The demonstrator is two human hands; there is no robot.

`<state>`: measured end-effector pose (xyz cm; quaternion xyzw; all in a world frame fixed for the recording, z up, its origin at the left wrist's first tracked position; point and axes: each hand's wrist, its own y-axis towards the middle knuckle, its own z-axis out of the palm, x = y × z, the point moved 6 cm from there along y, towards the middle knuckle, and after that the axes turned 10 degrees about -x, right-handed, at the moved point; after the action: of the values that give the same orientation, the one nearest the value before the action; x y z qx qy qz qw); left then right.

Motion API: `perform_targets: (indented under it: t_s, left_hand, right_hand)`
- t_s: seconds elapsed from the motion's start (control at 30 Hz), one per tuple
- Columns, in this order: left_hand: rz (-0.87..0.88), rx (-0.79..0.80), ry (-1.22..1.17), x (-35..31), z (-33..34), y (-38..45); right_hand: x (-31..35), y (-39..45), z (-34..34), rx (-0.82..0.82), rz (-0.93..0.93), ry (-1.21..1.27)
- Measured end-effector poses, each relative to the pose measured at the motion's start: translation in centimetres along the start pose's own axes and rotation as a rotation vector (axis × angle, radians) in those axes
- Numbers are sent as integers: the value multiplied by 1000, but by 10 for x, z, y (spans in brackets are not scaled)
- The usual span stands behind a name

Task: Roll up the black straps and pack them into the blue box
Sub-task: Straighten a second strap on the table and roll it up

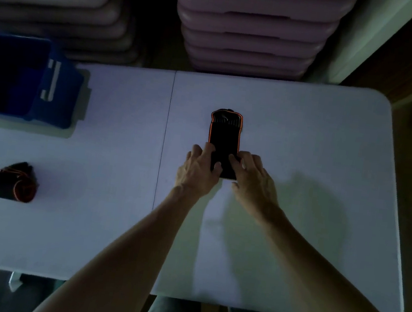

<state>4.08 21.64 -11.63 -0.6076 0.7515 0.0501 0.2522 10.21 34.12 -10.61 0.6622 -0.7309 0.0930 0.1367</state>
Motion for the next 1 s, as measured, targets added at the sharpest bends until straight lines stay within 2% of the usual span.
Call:
perform_targets:
  t_s: [0.13, 0.27, 0.37, 0.47, 0.6, 0.73, 0.87, 1.0]
  left_hand:
    - [162, -52, 0, 2, -3, 4]
    - [292, 20, -34, 6, -1, 6]
    - [208, 55, -137, 9, -3, 15]
    - [74, 31, -265, 9, -8, 26]
    - [-27, 19, -195, 7, -8, 41]
    - [-229, -23, -207, 18, 0, 57]
    - [-277, -108, -295, 17, 1, 55]
    - [-283, -70, -310, 15, 3, 62]
  right_hand:
    - [-2, 15, 2, 42, 28, 62]
    - [-11, 27, 6, 148, 64, 174]
    - [-16, 37, 8, 194, 83, 271]
    - [-24, 43, 7, 160, 171, 417]
    - [-35, 54, 5, 39, 325, 601]
    - [-45, 68, 11, -74, 431, 620]
    - [-50, 74, 17, -69, 450, 615]
    - [-40, 82, 19, -60, 365, 504]
